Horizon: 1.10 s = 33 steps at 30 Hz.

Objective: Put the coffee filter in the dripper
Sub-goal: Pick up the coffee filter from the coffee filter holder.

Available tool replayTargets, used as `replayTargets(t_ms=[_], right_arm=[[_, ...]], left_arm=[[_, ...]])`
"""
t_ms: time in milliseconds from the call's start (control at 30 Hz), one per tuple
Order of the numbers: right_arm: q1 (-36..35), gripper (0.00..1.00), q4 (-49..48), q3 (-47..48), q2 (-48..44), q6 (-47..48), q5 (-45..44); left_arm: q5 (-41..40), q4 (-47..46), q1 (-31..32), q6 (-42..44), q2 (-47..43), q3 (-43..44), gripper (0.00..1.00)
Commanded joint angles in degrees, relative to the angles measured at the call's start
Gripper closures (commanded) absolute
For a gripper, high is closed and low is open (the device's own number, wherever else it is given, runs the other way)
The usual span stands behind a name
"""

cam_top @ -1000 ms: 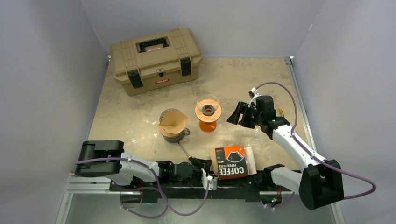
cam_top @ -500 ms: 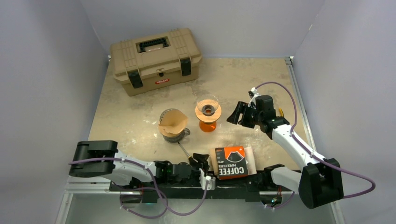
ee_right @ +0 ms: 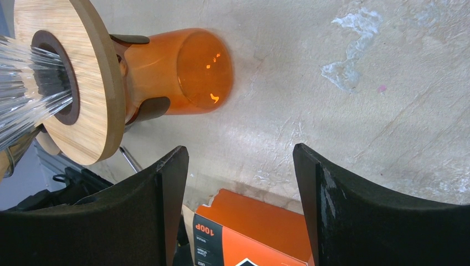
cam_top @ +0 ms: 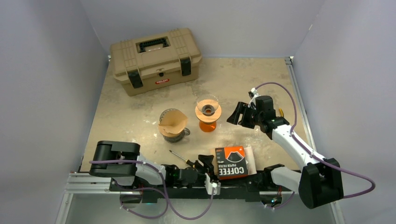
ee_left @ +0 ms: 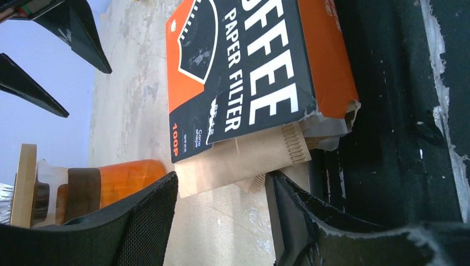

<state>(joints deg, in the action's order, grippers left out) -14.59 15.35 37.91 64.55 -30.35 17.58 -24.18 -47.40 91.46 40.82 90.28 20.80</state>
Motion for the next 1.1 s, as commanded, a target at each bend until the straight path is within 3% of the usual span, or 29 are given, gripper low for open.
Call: replayTargets(t_ms=[0, 200, 367, 767, 1067], right_arm=[[0.25, 0.28, -1.86, -0.20, -0.10, 0.82, 1.00], [0.28, 0.28, -2.15, -0.29, 0.20, 0.90, 1.05], [0.26, 0.28, -2.33, -0.38, 0.31, 0.90, 1.26], [0.27, 0.28, -2.20, -0.31, 0.33, 0.90, 1.23], [0.26, 0.28, -2.34, -0.47, 0.14, 0.90, 1.14]], left_arm=[[-2.47, -4.94, 1.18, 1.32, 0.99, 1.79, 0.42], [-2.36, -6.13, 1.79, 1.94, 0.76, 1.82, 0.45], [-1.68, -7.98, 1.79, 2.62, 1.58, 2.04, 0.53], [-0.82, -5.85, 1.79, 3.61, -1.13, 1.40, 0.98], [-1.10, 2.71, 1.79, -1.83, -9.54, -0.61, 1.00]])
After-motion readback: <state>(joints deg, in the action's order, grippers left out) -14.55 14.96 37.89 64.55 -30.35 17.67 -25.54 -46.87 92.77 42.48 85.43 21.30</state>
